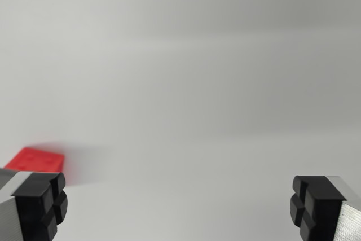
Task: Destack cube
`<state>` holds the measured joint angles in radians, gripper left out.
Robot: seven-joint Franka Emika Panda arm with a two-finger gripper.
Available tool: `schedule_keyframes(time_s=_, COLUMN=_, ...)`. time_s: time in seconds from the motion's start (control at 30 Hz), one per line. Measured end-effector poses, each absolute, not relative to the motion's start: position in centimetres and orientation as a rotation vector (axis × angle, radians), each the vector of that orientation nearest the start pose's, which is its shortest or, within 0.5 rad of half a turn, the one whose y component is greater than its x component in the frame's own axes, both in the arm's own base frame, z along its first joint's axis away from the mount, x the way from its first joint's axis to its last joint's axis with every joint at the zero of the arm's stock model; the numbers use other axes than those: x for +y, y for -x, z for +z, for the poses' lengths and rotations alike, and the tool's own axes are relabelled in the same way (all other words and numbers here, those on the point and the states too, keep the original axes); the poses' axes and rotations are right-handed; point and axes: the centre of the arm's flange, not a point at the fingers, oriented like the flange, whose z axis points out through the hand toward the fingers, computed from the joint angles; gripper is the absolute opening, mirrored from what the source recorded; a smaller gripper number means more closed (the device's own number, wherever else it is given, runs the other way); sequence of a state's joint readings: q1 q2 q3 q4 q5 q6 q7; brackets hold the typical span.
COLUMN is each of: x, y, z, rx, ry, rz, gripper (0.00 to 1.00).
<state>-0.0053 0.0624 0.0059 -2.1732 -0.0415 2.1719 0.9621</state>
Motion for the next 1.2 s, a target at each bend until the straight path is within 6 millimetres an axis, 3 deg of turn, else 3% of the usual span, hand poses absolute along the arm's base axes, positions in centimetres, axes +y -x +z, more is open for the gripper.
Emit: schedule_keyframes(time_s=1.2, x=8.6, y=-47.5, z=33.1, rx=1.546, ry=2.775, rz=0.038, gripper=1.00)
